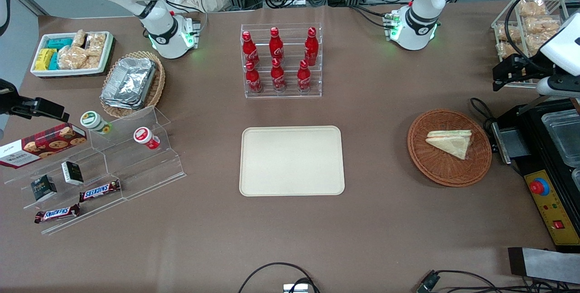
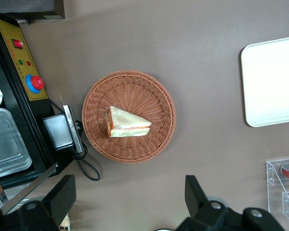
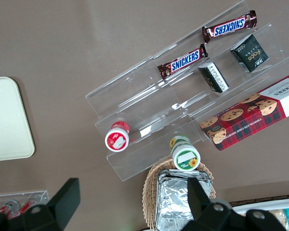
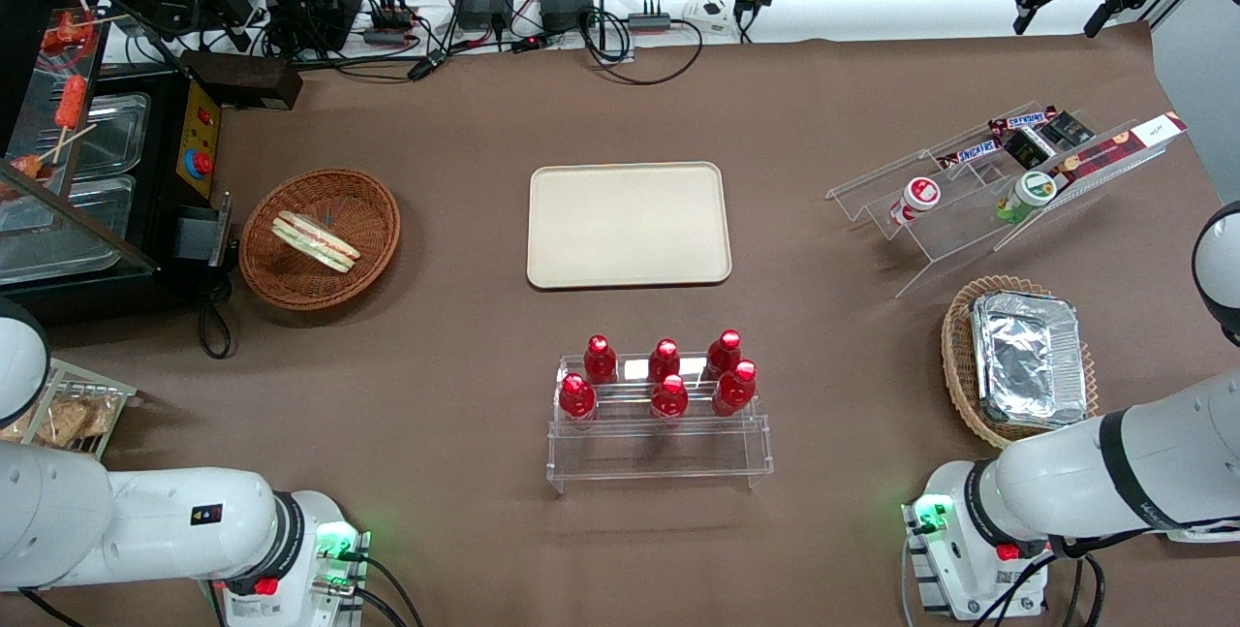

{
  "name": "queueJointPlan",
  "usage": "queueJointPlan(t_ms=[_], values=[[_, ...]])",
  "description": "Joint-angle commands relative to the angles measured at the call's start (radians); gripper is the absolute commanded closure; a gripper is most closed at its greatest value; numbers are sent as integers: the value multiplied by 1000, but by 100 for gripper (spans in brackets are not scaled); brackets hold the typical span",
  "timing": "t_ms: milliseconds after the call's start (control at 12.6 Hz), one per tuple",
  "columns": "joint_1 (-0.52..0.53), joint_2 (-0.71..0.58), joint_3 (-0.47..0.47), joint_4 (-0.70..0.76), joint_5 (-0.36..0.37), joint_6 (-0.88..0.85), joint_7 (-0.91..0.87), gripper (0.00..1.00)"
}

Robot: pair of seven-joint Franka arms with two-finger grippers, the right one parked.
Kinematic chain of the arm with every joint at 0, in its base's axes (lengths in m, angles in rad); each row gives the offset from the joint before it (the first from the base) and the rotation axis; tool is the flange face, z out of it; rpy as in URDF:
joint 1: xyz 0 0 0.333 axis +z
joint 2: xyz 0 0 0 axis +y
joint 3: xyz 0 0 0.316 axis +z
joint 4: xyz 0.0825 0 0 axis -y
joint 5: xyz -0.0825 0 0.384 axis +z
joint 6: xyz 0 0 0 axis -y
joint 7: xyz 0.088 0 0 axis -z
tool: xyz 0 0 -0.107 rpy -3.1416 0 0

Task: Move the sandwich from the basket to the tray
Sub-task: 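Move the left gripper over the wrapped sandwich in the wicker basket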

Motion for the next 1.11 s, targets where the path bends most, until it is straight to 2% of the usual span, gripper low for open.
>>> queueJointPlan(t_ms=[0,159,476,714,952,1032], values=[[9,14,9,19,-10,-19,1,0],[32,43,12,13,-10,-19,-24,0],[40,85,12,-48,-13,22,-294,0],[40,73,12,-211,-17,178,-475,0],[48,31,64,-372,-103,349,-578,0],[48,28,77,-413,-108,395,-610,0]])
